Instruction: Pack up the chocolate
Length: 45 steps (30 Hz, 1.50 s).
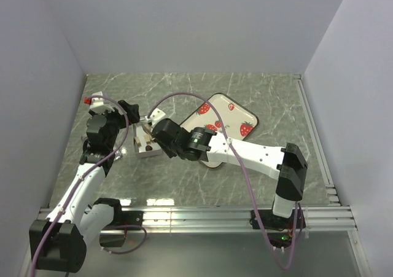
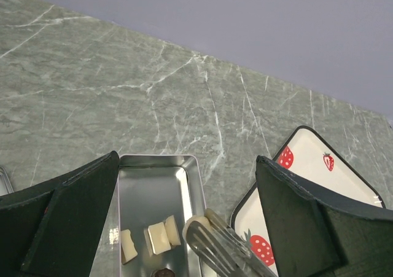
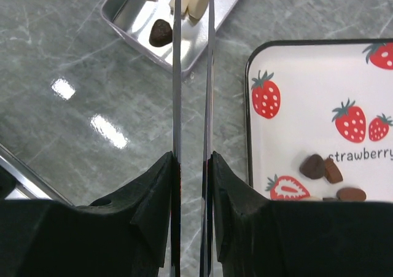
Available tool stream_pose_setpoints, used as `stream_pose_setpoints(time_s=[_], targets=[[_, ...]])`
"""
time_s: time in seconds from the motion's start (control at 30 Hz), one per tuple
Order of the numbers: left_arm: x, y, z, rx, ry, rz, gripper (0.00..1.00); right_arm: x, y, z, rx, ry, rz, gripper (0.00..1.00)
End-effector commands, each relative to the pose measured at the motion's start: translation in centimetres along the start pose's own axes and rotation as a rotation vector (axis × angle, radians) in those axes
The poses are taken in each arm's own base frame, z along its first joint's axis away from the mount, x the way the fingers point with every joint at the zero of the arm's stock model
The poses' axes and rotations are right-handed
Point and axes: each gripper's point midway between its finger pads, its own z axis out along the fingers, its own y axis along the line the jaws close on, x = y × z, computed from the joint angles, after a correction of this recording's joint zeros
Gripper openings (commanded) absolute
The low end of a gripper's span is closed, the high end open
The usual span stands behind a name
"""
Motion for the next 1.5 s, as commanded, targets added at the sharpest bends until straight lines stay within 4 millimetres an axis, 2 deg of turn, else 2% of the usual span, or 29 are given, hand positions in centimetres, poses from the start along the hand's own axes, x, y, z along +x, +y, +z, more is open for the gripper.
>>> stream_pose_setpoints(time_s=[0.0,0.4,0.8,1.13,1.23,1.27,1.43,1.47], targets=[[-2.4,-1.2,0.2,0.032,-0.057,0.0,0.99,-3.4,0.4,-0.4,-0.036,-0.083,0.011,0.35],[-2.4,-1.3,0.2,0.036,-0.054,0.0,0.99,-3.6,0.6,0.3,-0.053,-0.082,0.016,0.45],[-2.4,-1.3,0.2,0.033,-0.057,0.0,0.99,-2.9,0.1,0.1,-0.037,-0.073,0.024,0.44],[-2.4,-1.3,0.2,0.036,-0.056,0.0,0.99,-0.7,-2.1,-1.1,0.019,-0.066,0.069,0.43],[-2.4,-1.3,0.3,0.035,-0.054,0.002,0.99,0.3,-2.8,-1.8,0.041,-0.063,0.084,0.43],[-2.4,-1.3,0.3,0.035,-0.054,0.002,0.99,1.2,-3.1,-1.7,0.052,-0.048,0.082,0.43],[-2.4,-1.3,0.2,0.036,-0.054,0.0,0.99,2.0,-4.8,-3.5,0.086,-0.076,0.131,0.43],[-2.4,-1.3,0.2,0.036,-0.054,0.0,0.99,2.9,-5.1,-3.5,0.093,-0.065,0.133,0.43]])
